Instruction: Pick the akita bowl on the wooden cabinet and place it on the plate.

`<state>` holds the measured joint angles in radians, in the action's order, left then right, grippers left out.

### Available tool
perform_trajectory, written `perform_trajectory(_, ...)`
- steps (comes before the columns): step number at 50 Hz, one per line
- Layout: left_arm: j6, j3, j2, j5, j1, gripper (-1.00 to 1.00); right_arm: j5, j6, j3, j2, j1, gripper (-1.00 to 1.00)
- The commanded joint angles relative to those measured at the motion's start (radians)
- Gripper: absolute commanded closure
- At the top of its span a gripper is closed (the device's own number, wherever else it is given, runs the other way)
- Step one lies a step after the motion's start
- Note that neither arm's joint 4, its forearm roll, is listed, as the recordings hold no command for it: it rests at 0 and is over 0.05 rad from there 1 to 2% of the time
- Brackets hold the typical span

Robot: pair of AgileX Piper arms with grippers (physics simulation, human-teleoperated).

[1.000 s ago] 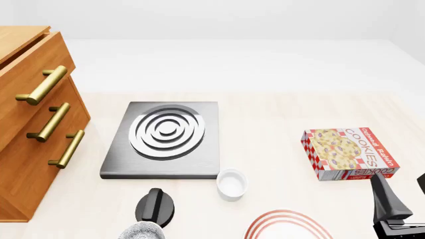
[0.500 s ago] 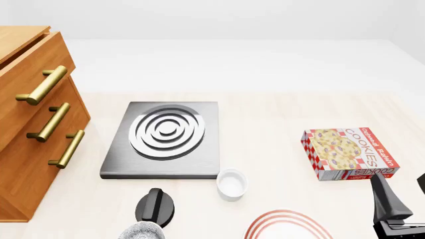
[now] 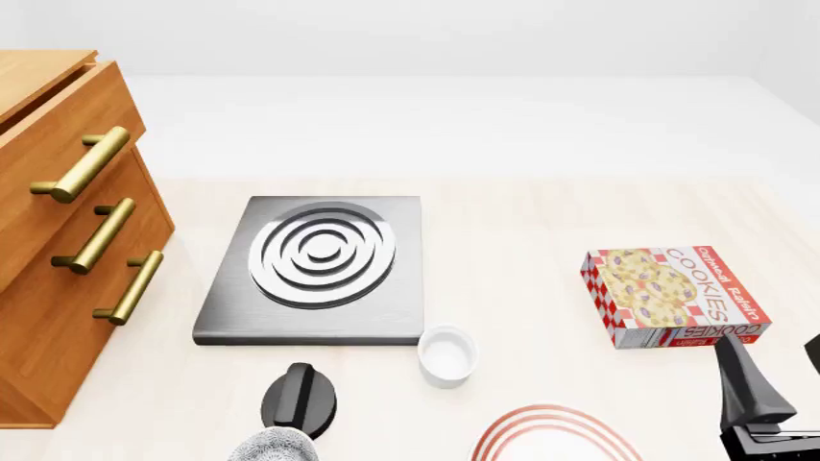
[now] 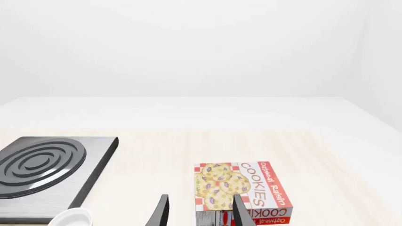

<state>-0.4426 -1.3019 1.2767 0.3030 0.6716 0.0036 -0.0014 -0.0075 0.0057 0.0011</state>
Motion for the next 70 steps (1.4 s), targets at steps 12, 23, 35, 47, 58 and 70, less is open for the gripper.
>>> perform_trajectory(12, 0.006, 0.005, 0.046, -0.014, 0.0, -1.0, 0.002, -0.001, -0.002, -0.001, 0.0, -1.0)
perform_trajectory(23, -0.003, -0.006, 0.077, 0.003, -0.015, -1.0, 0.001, 0.001, 0.001, -0.002, 0.0, -1.0)
perform_trajectory(35, -0.004, -0.009, 0.093, 0.006, -0.015, -1.0, 0.003, 0.0, -0.002, -0.001, 0.0, -1.0)
perform_trajectory(47, -0.003, -0.015, 0.105, 0.009, -0.025, -1.0, 0.002, 0.0, -0.002, 0.0, 0.0, -1.0)
perform_trajectory(58, 0.007, -0.012, 0.118, 0.002, -0.039, -1.0, 0.003, -0.001, -0.002, -0.001, 0.0, -1.0)
perform_trajectory(70, 0.015, -0.012, 0.131, -0.005, -0.043, -1.0, 0.003, -0.002, -0.002, -0.001, 0.0, -1.0)
